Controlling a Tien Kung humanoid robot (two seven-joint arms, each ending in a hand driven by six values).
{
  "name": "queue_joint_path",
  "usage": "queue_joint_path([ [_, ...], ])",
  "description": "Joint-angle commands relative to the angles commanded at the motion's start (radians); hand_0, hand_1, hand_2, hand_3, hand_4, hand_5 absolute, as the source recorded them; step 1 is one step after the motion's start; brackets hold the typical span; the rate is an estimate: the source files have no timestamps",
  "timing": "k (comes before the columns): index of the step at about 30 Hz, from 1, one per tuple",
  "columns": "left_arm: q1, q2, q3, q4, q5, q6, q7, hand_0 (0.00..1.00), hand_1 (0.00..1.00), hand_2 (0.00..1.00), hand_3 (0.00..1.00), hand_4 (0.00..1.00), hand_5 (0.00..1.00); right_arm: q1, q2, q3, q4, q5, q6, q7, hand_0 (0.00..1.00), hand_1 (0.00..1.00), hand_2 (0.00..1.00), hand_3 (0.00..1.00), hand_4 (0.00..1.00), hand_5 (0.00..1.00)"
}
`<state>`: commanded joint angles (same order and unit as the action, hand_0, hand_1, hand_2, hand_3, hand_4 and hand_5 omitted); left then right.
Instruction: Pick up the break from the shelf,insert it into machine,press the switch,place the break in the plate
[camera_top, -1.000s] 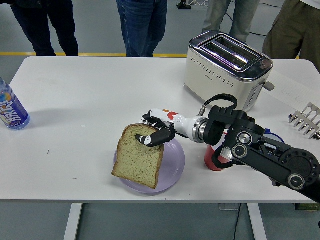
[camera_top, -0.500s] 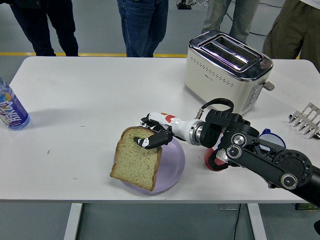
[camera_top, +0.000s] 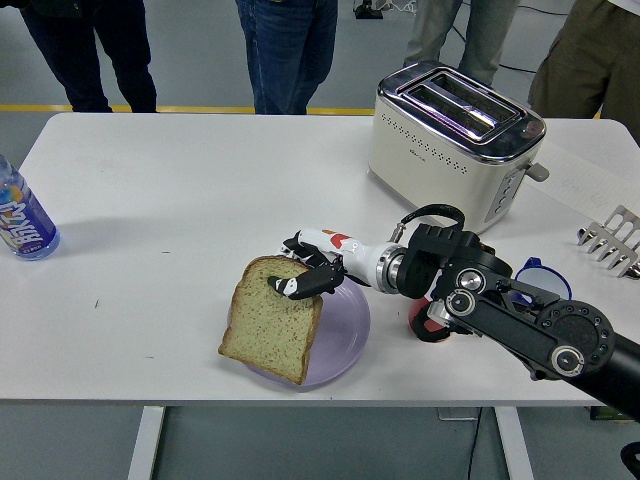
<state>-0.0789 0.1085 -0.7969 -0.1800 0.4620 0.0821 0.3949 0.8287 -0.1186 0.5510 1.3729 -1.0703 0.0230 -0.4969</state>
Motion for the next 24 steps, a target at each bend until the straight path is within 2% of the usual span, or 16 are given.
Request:
queue_joint_path([
  [24,-0.010,0.000,0.009,0.000,-0.007,-0.001,-0.002,0.382,0.496,0.650,0.781,0.649,0.998,0.004,0.007,-0.013,-0.051,-0.002,-0.015,0.006,0.045,0.130,0.393,0.442,0.440,0.102],
])
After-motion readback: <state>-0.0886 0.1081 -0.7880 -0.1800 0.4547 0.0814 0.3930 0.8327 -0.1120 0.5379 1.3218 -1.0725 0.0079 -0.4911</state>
